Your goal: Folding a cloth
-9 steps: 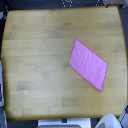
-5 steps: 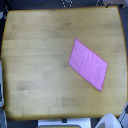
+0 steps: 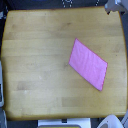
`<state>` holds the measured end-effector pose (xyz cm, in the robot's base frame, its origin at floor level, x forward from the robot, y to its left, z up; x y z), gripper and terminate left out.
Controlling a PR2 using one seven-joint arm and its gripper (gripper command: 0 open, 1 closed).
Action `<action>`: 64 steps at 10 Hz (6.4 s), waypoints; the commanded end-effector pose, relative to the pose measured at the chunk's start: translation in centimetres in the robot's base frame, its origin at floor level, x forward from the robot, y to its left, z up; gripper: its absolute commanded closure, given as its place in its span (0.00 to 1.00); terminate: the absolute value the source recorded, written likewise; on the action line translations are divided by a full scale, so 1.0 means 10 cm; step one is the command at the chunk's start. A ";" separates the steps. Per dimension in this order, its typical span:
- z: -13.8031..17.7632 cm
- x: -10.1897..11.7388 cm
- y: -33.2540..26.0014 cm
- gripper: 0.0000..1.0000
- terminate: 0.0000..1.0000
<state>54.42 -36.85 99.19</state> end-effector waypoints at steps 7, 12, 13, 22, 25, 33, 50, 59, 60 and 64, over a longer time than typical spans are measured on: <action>-0.59 -1.52 0.21 0.00 0.00; -1.06 -1.68 0.47 0.00 0.00; -1.15 -1.70 0.49 0.00 0.00; -1.78 -1.95 0.22 0.00 0.00; -2.08 -1.91 0.33 0.00 0.00; -2.44 -1.96 0.29 0.00 0.00; -2.65 -2.04 -0.07 1.00 0.00; -2.64 -1.95 -0.07 1.00 0.00; -2.64 -1.95 -0.06 1.00 0.00; -2.58 -1.93 -0.07 1.00 0.00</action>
<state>34.21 -37.33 72.88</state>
